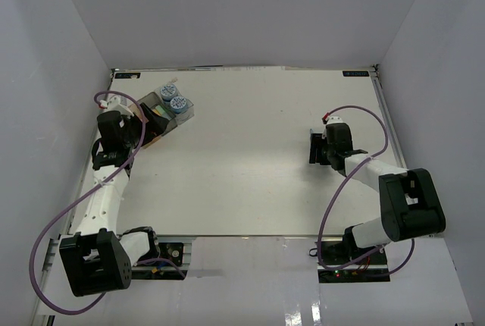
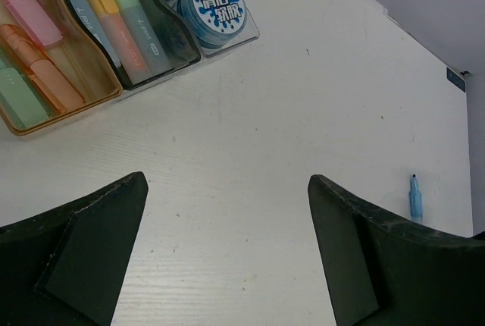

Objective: Sort the stationery into containers
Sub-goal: Pick up the pen from the center of the board.

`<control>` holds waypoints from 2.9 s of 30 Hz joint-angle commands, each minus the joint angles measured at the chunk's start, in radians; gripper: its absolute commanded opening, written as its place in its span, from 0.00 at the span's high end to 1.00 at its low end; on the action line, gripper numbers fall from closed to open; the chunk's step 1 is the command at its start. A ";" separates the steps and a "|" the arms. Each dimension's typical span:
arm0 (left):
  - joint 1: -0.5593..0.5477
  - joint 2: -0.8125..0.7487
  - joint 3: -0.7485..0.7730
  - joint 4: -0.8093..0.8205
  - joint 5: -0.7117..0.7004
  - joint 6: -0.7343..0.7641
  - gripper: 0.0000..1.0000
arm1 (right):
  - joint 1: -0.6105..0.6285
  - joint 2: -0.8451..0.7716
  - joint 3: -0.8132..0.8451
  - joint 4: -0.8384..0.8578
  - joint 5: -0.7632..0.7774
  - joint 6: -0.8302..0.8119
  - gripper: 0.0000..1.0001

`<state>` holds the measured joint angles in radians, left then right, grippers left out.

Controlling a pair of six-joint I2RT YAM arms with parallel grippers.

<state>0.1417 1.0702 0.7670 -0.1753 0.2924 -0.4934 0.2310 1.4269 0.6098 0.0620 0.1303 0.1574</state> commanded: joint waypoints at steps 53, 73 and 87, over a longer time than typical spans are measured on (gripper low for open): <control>-0.002 -0.013 0.003 0.014 0.039 0.006 0.02 | -0.007 0.141 0.134 -0.093 -0.057 -0.144 0.71; -0.004 0.033 -0.009 0.063 0.201 -0.046 0.02 | 0.340 -0.036 0.313 -0.200 -0.072 -0.206 0.77; -0.125 0.033 -0.054 0.152 0.384 -0.232 0.02 | 0.544 -0.011 0.493 -0.165 -0.277 -0.243 0.75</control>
<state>0.0643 1.1370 0.7094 -0.0841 0.6403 -0.6758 0.7395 1.4227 1.0710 -0.1291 -0.0925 -0.0513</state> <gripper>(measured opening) 0.979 0.317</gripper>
